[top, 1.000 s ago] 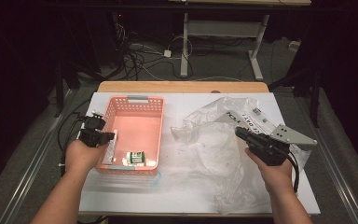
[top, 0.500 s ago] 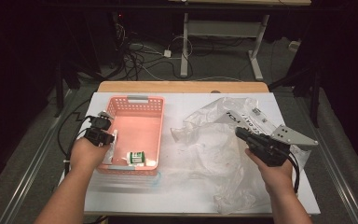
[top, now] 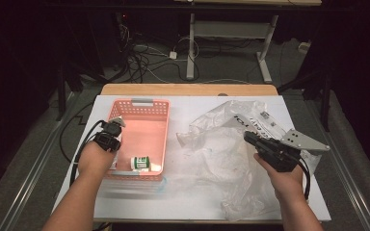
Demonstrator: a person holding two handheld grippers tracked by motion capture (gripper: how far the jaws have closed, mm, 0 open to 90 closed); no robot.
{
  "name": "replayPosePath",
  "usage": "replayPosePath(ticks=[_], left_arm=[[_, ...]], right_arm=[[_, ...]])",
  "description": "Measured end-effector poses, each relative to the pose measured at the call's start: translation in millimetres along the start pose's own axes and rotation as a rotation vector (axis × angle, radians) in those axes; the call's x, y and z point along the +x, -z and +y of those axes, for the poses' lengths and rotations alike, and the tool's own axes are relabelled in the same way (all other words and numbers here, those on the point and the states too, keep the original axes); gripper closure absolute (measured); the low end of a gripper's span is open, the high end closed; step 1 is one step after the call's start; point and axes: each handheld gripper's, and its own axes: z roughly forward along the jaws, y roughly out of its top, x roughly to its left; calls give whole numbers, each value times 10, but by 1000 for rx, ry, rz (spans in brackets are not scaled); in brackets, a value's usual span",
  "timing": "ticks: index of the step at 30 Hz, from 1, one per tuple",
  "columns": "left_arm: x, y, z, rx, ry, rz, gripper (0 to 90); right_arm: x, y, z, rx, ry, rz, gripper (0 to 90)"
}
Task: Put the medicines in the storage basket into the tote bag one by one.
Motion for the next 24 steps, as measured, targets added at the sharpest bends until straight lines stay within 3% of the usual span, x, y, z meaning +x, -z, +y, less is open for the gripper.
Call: replayPosePath(ticks=[5, 7, 9, 10, 14, 17, 22, 24], left_arm=[[-14, 7, 20, -4, -11, -61, 885], [-92, -10, 46, 19, -62, -103, 884], [-125, 26, 72, -14, -66, -176, 884], [-137, 75, 85, -66, -56, -220, 884], [-141, 165, 121, -132, -43, -273, 884], [-82, 174, 119, -152, -9, -275, 884], [-19, 184, 113, -158, 64, -185, 884], [-36, 186, 112, -144, 65, -74, 884]], right_arm=[[9, 0, 4, 1, 3, -1, 900], [11, -6, 2, 2, 1, -2, 900], [11, -11, -1, 4, 1, -3, 900], [10, -12, -1, 4, 1, -3, 900], [6, -11, -4, 5, 3, -4, 900], [2, -7, -6, 6, 2, -3, 900], [7, -6, 3, 2, 10, -4, 900], [13, -8, 3, 3, 5, -3, 900]])
